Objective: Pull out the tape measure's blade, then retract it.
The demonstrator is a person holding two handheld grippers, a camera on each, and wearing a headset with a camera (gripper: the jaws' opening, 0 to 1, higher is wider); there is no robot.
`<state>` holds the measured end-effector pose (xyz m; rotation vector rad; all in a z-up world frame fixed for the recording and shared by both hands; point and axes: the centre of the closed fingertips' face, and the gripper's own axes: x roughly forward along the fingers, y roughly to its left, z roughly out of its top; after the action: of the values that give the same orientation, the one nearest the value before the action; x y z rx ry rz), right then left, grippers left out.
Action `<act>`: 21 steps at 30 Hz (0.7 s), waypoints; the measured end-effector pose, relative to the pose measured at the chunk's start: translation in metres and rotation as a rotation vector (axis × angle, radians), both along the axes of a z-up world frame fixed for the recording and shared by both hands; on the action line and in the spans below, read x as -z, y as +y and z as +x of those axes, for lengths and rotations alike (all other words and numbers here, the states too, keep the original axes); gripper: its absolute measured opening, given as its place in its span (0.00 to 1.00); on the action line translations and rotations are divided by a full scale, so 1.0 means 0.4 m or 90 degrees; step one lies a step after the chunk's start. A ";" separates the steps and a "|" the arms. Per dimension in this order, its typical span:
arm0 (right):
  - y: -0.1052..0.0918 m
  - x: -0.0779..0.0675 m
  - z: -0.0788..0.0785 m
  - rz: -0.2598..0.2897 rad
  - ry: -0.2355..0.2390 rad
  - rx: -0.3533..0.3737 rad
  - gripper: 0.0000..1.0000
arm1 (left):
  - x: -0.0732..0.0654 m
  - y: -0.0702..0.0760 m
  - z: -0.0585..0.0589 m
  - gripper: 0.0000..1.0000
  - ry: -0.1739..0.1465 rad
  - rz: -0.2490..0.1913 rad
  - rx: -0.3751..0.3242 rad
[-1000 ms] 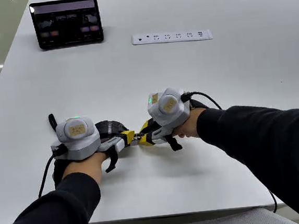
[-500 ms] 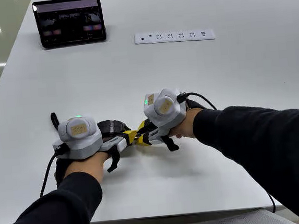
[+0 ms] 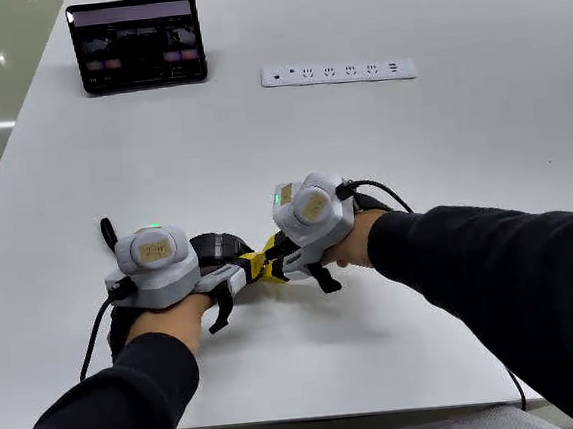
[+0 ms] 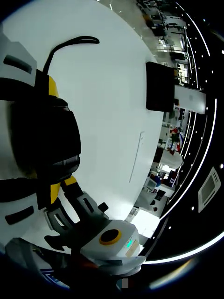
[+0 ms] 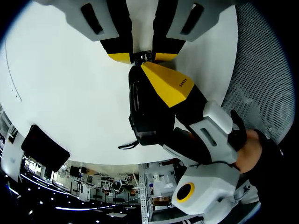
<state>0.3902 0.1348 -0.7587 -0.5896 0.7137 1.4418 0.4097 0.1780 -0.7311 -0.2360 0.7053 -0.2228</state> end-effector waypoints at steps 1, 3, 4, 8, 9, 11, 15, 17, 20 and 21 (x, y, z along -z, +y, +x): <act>0.000 0.000 0.000 -0.001 0.000 -0.001 0.11 | 0.000 0.000 0.000 0.62 0.000 0.000 0.000; 0.000 0.000 -0.001 -0.002 -0.001 -0.001 0.11 | 0.001 0.000 0.001 0.62 0.000 0.000 0.000; 0.000 0.000 -0.001 -0.004 -0.001 -0.001 0.11 | 0.001 0.000 0.001 0.62 0.000 -0.001 0.000; 0.001 0.000 0.000 -0.007 -0.001 -0.001 0.12 | 0.002 0.001 0.003 0.62 0.000 -0.001 0.000; 0.001 0.000 0.000 -0.008 -0.001 0.001 0.12 | 0.003 0.001 0.003 0.62 0.001 -0.002 0.001; 0.002 0.001 -0.003 -0.012 -0.008 -0.004 0.12 | 0.005 0.001 0.004 0.63 0.001 0.000 0.004; 0.003 0.001 -0.003 -0.014 -0.014 -0.010 0.13 | 0.007 0.001 0.005 0.64 -0.002 0.002 0.007; 0.002 0.002 -0.001 -0.014 -0.023 -0.011 0.15 | 0.007 0.001 0.004 0.64 -0.002 0.002 0.015; 0.003 0.002 -0.011 -0.012 -0.020 -0.018 0.12 | 0.007 0.000 0.002 0.65 0.005 0.003 0.023; 0.003 0.002 -0.008 -0.014 -0.025 -0.016 0.13 | 0.003 0.000 0.002 0.65 0.002 0.011 0.028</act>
<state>0.3870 0.1359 -0.7595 -0.6435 0.6941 1.4439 0.4105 0.1781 -0.7322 -0.2042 0.7151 -0.2586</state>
